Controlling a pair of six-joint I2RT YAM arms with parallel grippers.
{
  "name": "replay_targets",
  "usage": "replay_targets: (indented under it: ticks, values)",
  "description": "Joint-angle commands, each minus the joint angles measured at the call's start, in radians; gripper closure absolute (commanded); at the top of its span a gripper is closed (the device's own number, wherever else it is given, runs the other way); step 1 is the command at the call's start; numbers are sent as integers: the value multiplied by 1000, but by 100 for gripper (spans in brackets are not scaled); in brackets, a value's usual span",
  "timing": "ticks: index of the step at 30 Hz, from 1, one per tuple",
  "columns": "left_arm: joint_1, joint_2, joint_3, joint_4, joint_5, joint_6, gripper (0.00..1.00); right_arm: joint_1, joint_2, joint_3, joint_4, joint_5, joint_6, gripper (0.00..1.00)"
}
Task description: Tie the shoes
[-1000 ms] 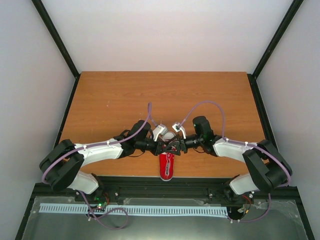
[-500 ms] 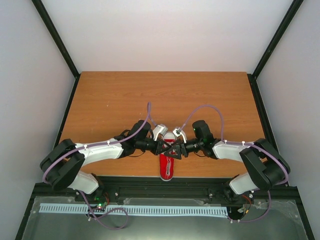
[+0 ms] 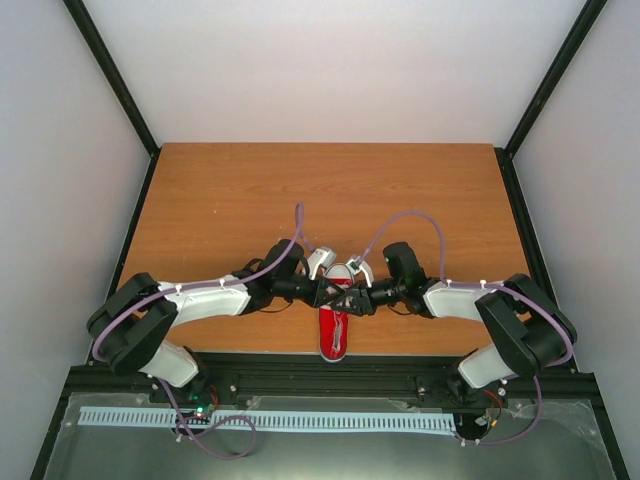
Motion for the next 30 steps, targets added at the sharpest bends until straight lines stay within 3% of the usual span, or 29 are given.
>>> replay_targets:
  ticks: [1,6,9,10,13,16,19,23,30]
  values:
    - [19,27,44,71,-28,-8,99,12,-1,-6,5,-9,-26,72]
    - [27,56,53,76,-53,35,98,11,-8,-16,34,15,12,96]
    - [32,72,62,49,-101,64,92,11,-14,-22,62,35,63,97]
    - [32,66,57,40,-126,69,88,11,-17,-22,67,45,93,97]
    - [32,-13,22,28,-237,93,62,11,-23,-15,49,83,156,97]
    - [32,-120,-22,-1,-318,142,50,11,-36,-12,30,111,227,97]
    - [26,-208,-69,-13,-321,208,49,11,-51,-14,29,127,299,97]
    - [-1,-265,-117,27,-250,235,54,11,-64,-8,23,155,375,97]
    - [-55,-216,-151,76,-191,242,60,7,-50,3,36,177,495,97]
